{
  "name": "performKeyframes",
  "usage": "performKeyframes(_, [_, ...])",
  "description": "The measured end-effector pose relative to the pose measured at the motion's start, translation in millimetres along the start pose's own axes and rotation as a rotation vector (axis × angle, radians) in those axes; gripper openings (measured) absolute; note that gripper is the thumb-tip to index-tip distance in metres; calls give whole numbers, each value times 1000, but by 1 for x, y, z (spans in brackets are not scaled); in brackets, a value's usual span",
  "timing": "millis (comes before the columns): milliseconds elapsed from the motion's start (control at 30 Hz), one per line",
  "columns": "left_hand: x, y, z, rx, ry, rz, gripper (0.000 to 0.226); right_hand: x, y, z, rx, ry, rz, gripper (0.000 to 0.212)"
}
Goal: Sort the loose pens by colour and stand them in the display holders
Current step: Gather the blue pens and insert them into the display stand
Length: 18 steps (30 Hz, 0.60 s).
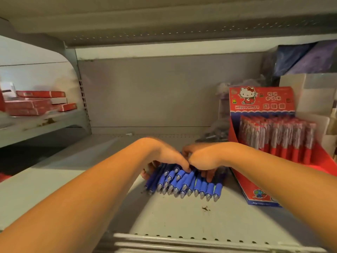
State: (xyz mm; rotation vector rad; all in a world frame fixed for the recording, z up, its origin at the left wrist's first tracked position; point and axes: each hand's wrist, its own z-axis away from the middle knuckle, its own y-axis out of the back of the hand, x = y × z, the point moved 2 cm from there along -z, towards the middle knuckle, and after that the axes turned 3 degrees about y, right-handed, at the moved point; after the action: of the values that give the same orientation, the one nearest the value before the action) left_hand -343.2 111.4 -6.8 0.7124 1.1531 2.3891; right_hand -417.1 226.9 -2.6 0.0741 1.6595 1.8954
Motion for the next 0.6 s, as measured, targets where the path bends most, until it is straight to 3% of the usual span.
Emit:
performKeyframes(67, [0, 1, -3, -4, 14, -11, 63, 1, -2, 0, 35, 18, 24, 22])
performKeyframes(400, [7, -1, 1, -7, -14, -119, 57, 6, -3, 4, 46, -44, -15, 21])
performKeyframes(600, [6, 0, 9, 21, -78, -175, 33, 8, -4, 0, 45, -65, 10, 15])
